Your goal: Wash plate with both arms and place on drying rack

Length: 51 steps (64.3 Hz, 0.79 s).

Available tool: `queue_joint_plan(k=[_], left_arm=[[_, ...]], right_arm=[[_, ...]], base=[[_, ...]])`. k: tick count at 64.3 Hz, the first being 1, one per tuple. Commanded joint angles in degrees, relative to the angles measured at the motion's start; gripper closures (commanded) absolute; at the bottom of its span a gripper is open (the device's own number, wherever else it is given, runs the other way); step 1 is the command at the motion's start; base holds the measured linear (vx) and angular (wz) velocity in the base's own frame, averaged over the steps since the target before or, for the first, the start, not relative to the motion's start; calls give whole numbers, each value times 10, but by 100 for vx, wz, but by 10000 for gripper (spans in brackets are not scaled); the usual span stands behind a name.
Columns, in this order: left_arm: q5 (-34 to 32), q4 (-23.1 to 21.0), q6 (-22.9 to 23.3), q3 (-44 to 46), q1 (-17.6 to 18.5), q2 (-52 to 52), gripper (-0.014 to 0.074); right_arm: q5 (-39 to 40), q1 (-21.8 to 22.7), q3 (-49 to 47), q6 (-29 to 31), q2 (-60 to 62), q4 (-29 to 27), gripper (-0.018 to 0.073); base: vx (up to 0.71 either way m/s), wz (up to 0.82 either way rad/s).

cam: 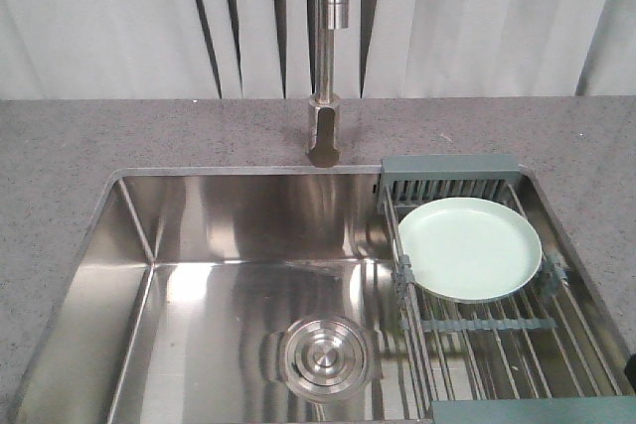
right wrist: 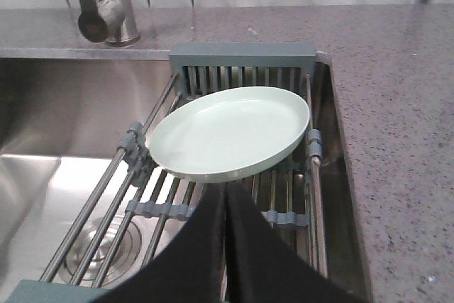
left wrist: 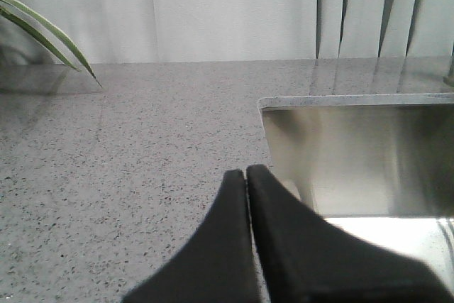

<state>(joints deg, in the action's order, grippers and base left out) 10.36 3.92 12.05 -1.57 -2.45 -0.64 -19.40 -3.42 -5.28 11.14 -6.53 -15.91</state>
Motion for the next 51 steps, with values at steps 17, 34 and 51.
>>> queue_joint_plan(k=[17,34,51], left_arm=[[-40,1,5,15,-1,-8,603],[-40,1,5,15,-1,-8,603],[-40,1,5,15,-1,-8,603]], right_arm=[[173,2,70,-188,74,152,564],[223,2,71,-183,74,198,564],[231,2,71,-182,74,245,564]], base=[[0,0],[0,0],[0,0]])
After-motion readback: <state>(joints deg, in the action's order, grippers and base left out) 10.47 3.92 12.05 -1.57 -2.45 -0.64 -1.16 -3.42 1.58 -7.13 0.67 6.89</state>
